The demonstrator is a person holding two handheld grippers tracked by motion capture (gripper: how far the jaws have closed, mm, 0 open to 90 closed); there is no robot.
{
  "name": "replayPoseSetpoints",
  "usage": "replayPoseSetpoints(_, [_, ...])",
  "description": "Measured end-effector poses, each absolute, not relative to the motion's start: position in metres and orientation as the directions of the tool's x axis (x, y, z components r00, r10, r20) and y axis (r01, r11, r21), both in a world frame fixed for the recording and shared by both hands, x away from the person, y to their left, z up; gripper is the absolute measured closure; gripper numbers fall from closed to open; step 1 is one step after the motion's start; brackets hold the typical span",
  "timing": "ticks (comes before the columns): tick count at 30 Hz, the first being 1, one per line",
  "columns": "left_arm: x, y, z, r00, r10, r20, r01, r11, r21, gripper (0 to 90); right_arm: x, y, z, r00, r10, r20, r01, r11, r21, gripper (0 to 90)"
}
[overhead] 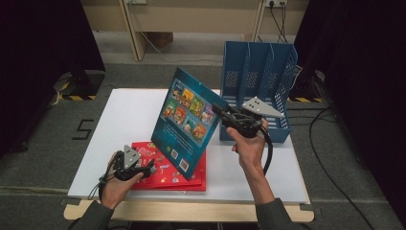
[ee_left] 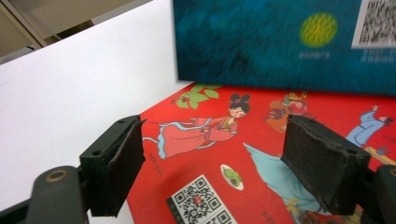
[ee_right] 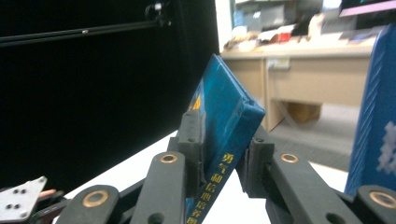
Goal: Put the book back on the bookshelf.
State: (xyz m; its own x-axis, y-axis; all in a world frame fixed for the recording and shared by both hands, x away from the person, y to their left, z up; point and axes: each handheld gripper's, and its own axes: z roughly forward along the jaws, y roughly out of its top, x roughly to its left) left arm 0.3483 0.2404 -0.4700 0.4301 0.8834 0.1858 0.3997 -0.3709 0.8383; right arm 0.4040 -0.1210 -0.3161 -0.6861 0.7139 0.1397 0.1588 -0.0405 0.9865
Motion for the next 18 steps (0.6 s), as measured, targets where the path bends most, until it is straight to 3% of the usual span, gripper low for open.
replayPoseSetpoints(9, [0.349,0.250,-0.468,0.414,0.895,0.168,0.404,-0.346,0.847,19.9,0.366,-0.096,-0.296,-0.686,0.727,-0.009,0.000,0.012,1.000,80.2])
replayPoseSetpoints(18, [0.352,0.273,-0.468,0.353,0.927,0.123,0.437,-0.280,0.855,19.9,0.354,-0.088,-0.305,-0.648,0.761,-0.024,0.009,0.039,0.999,78.1])
